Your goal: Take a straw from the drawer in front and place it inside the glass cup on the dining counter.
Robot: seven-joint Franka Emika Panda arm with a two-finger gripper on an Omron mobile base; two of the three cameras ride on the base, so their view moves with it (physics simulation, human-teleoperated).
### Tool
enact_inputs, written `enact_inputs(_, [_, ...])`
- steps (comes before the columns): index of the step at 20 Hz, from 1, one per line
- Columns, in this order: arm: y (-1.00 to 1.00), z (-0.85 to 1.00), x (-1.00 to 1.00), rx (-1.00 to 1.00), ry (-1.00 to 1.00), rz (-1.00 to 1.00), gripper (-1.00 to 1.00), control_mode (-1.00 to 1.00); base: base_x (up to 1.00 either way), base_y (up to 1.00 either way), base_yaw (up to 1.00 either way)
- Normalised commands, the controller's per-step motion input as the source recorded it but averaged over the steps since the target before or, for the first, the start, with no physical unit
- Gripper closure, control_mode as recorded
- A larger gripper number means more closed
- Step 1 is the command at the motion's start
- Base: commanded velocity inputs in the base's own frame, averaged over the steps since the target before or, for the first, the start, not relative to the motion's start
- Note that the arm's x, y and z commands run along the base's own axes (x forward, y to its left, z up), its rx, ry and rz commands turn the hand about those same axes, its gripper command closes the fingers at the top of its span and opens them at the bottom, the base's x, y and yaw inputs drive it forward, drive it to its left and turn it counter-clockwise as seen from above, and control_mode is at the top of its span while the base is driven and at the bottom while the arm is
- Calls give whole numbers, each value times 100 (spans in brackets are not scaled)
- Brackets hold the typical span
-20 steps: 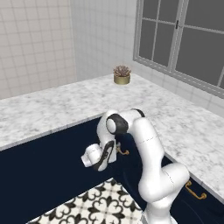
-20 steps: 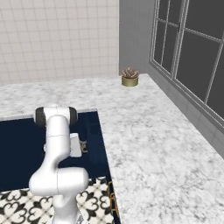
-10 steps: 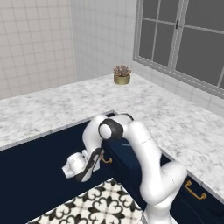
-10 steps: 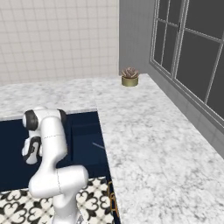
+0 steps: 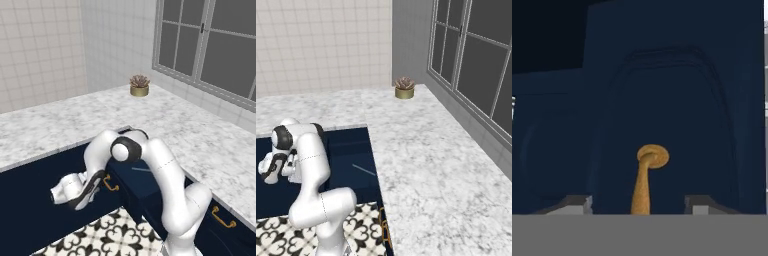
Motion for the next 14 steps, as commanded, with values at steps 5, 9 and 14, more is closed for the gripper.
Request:
enact_inputs(5, [32,70,-46,40,9,9,-100,-100,0,0,0])
enact_inputs(9, [-16,100,-40,32,0,0,-100,-100,0,0,0])
enact_inputs(14, [-54,100,0,34,9,-3,-100,-100,0,0,0])
